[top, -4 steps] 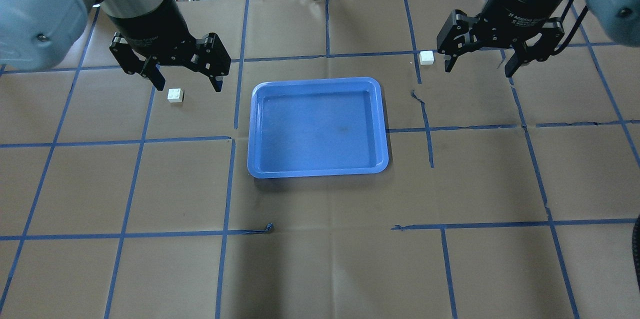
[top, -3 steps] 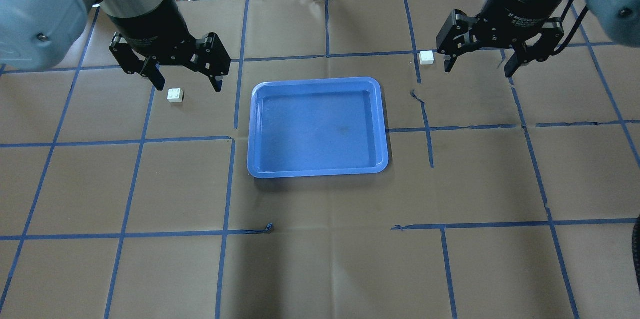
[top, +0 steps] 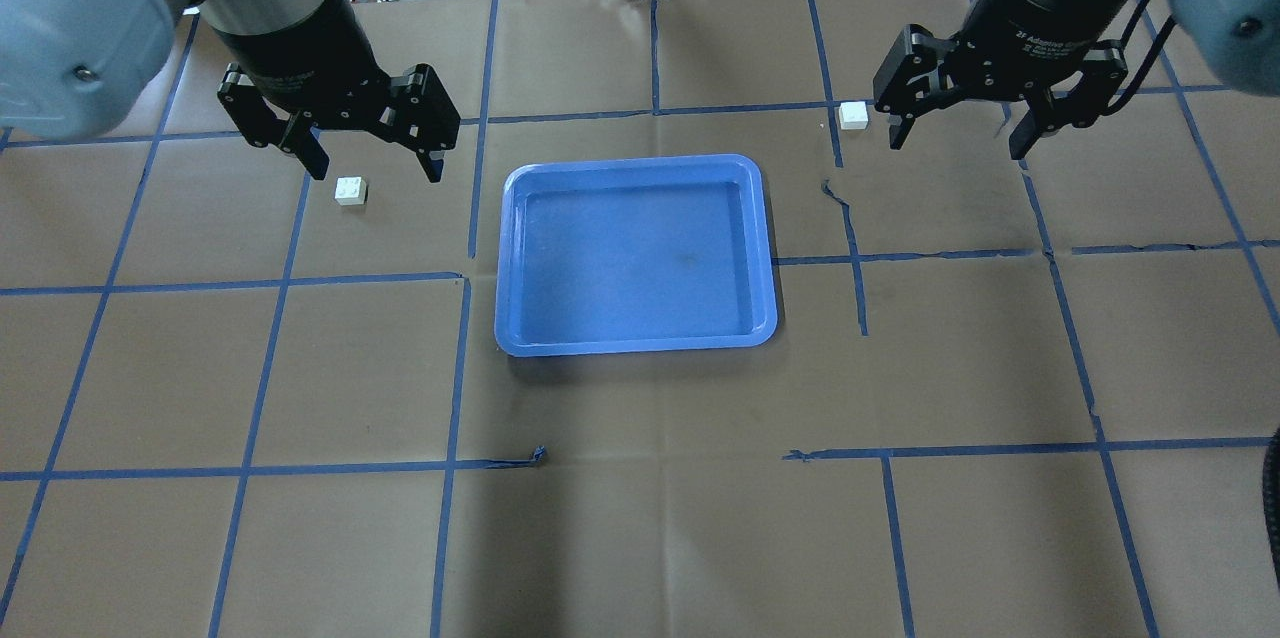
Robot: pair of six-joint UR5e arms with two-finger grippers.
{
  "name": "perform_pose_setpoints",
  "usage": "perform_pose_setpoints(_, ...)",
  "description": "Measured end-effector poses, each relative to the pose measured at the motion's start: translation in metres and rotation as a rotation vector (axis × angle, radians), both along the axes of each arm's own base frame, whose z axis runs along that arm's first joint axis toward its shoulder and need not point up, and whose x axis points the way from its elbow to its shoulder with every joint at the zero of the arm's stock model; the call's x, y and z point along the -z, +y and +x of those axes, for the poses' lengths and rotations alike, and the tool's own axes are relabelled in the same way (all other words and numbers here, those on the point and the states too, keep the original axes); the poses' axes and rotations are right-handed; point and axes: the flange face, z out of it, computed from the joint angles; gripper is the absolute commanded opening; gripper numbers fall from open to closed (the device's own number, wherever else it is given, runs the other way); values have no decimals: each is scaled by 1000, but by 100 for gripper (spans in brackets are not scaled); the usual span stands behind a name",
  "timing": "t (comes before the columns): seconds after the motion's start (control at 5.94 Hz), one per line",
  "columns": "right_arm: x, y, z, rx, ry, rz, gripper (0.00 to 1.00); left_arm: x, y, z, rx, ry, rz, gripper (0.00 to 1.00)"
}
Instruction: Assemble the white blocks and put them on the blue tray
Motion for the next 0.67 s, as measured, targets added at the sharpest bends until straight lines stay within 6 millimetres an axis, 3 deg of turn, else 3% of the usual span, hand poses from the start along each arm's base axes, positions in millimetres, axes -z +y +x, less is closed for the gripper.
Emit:
perform_pose_setpoints(0.34,2,0,0,-21,0,4,100,6,-8,18,0,6,11,99)
perform_pose_setpoints(0.67,3,-1,-2,-202,-7,-6,100,38,-40,66,152,18,16,99)
